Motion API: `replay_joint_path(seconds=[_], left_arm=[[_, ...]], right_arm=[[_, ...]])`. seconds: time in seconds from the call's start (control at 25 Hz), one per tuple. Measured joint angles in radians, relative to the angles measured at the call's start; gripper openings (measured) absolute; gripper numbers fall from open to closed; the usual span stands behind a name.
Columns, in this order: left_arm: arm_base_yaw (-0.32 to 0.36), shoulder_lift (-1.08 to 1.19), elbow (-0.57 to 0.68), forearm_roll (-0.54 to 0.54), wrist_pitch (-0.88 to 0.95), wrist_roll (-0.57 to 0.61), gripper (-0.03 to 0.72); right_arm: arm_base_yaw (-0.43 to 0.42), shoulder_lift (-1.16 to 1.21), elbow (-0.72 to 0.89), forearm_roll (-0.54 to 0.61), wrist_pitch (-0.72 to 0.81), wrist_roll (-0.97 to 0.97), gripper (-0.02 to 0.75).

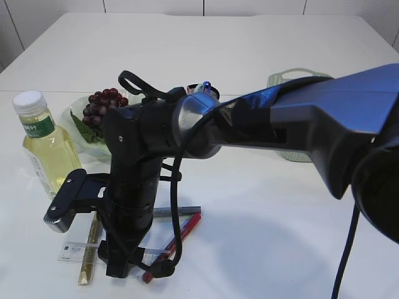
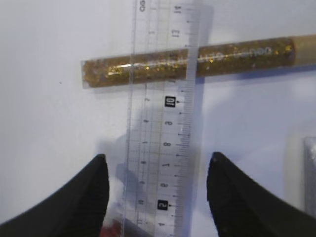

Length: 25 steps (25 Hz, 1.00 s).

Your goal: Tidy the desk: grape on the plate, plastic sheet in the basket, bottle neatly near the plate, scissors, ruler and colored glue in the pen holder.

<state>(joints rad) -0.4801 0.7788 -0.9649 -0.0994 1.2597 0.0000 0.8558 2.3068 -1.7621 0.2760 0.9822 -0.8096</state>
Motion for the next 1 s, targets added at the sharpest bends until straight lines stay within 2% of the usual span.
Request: replay_joint_path(seconds=[0.68, 0.8, 1.0], left_arm=[[0.0, 0.0, 0.0, 0.0, 0.0, 0.0, 0.389], [0.0, 0.0, 0.0, 0.0, 0.0, 0.0, 0.388], [0.0, 0.0, 0.0, 0.0, 0.0, 0.0, 0.385]], right_arm=[[0.0, 0.01, 0.0, -0.008, 0.0, 0.0, 0.486], [0.0, 0.01, 0.0, -0.008, 0.0, 0.0, 0.445], [0.0, 0.01, 0.0, -0.008, 0.0, 0.014, 0.3]])
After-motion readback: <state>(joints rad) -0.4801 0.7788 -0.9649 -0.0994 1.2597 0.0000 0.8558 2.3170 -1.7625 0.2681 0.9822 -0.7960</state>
